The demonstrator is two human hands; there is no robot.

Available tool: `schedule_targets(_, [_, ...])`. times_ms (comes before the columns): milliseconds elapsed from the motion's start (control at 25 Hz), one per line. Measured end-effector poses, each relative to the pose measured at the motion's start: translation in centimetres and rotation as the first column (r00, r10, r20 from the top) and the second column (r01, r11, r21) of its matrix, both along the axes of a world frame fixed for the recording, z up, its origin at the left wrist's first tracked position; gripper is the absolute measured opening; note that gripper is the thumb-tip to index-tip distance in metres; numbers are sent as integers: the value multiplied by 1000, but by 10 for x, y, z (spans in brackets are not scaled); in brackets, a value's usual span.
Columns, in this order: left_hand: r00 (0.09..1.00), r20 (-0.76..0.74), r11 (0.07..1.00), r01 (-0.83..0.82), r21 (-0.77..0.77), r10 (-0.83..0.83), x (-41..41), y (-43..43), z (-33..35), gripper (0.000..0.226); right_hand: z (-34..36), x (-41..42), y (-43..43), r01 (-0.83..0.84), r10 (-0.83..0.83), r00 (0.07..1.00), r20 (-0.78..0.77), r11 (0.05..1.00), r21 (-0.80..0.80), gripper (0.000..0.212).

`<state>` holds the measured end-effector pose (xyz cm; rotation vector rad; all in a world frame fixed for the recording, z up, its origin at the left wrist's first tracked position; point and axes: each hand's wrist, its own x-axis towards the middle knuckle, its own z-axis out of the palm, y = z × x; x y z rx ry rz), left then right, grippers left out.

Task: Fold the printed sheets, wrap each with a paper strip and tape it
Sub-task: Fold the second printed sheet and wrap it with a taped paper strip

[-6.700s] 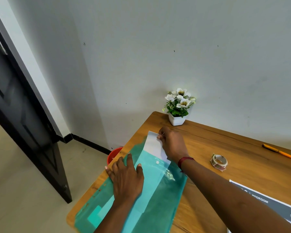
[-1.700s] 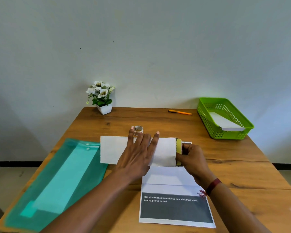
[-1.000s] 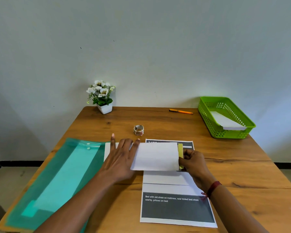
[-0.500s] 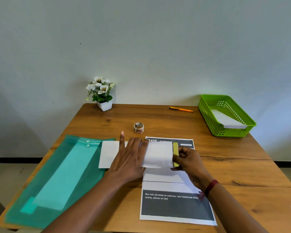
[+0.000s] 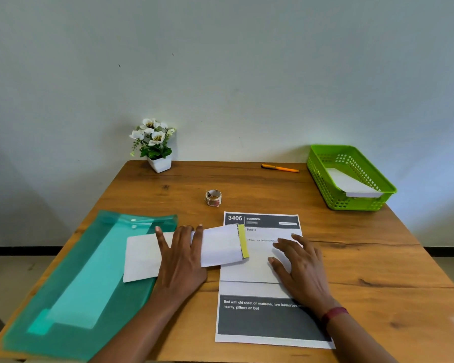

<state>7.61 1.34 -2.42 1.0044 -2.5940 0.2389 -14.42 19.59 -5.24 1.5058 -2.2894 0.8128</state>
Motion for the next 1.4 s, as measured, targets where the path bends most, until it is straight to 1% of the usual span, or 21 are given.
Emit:
schedule_targets(120, [997, -78, 1000, -23, -7, 22, 3, 3, -6, 94, -6, -1, -1, 21, -19, 1000, -19, 994, 105, 48])
schedule_targets(240, [991, -128, 999, -40, -16, 38, 2, 6, -9, 96, -13, 0, -1, 4, 11, 996, -83, 983, 181, 53])
schedule_targets(400, [986, -162, 999, -38, -13, 36, 4, 7, -8, 102, -12, -1, 0, -3, 20, 995, -98, 985, 175, 54])
schedule_targets(520, [987, -153, 999, -38, -3, 37, 4, 7, -8, 107, -8, -1, -1, 19, -9, 998, -66, 988, 154, 49])
schedule_targets(600, [988, -146, 999, -44, 20, 47, 4, 6, -8, 107, -4, -1, -2, 66, -66, 998, 0, 994, 92, 37])
schedule_targets(680, [990, -128, 997, -51, 52, 58, 4, 5, -8, 107, 2, -5, -3, 124, -121, 988, 100, 992, -20, 21])
schedule_targets(760, [992, -108, 996, -56, 71, 64, 3, 4, -10, 107, 9, -14, -2, 196, -170, 966, 196, 973, -120, 12])
schedule_targets(840, [993, -97, 996, -59, 73, 66, 3, 3, -11, 106, 16, -27, 0, 273, -215, 934, 286, 945, -182, 9])
schedule_targets(920, [993, -104, 996, -56, 67, 62, 3, 2, -12, 104, 24, -38, 0, 334, -223, 882, 416, 917, -216, 9])
schedule_targets(1000, [991, -122, 998, -47, 52, 53, 2, 1, -13, 102, 31, -42, 0, 337, -160, 809, 566, 915, -222, 9])
schedule_targets(1040, [990, -132, 998, -39, 42, 45, 2, 2, -13, 102, 33, -42, -1, 317, -128, 788, 602, 923, -219, 9])
schedule_targets(1120, [988, -148, 999, -27, 21, 30, 3, 3, -13, 103, 35, -37, -2, 253, -95, 802, 590, 948, -192, 9])
schedule_targets(1280, [990, -139, 1000, -13, 4, 14, 4, 4, -12, 106, 37, -25, -5, 123, -49, 876, 480, 985, -124, 6])
schedule_targets(1400, [992, -125, 1000, -20, 6, 20, 4, 4, -11, 107, 39, -24, -5, 109, -50, 909, 414, 987, -120, 5])
